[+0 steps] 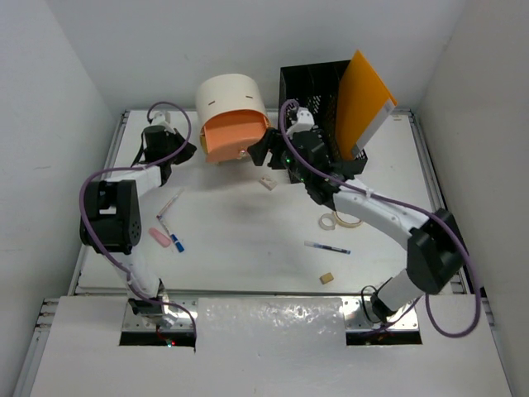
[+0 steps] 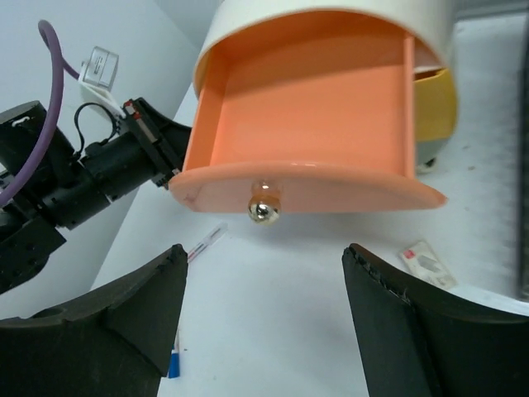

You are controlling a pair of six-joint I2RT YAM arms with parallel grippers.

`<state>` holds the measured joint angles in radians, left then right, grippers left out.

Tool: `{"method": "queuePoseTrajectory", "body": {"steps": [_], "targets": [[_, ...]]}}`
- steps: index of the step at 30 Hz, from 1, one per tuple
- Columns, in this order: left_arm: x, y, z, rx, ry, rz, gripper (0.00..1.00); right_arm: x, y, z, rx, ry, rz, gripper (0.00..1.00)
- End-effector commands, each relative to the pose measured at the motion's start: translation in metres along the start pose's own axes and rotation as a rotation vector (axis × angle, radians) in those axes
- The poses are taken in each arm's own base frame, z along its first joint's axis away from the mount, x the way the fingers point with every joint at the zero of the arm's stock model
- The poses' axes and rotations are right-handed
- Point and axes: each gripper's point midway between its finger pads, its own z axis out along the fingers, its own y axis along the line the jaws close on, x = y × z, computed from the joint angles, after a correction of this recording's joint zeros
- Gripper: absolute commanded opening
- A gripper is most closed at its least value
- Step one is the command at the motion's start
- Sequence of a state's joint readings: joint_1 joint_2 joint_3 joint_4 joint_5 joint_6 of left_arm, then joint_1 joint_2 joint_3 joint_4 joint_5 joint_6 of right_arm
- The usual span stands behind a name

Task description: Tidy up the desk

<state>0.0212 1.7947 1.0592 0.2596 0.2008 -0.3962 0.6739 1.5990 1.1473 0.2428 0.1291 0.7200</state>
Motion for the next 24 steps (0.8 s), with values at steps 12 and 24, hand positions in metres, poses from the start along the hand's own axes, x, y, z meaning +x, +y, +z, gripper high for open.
{"method": "queuePoseTrajectory", "body": {"steps": [12,24], "targets": [[-0.02,0.023,-0.076,-0.295,-0.053,-0.071,0.01,0.05,-0.089,-0.094,0.254,0.177,-0.357,0.75],[0.025,0.003,-0.114,-0.197,0.123,-0.12,0.04,0.126,-0.109,-0.057,0.06,0.317,-0.514,0.74]]}}
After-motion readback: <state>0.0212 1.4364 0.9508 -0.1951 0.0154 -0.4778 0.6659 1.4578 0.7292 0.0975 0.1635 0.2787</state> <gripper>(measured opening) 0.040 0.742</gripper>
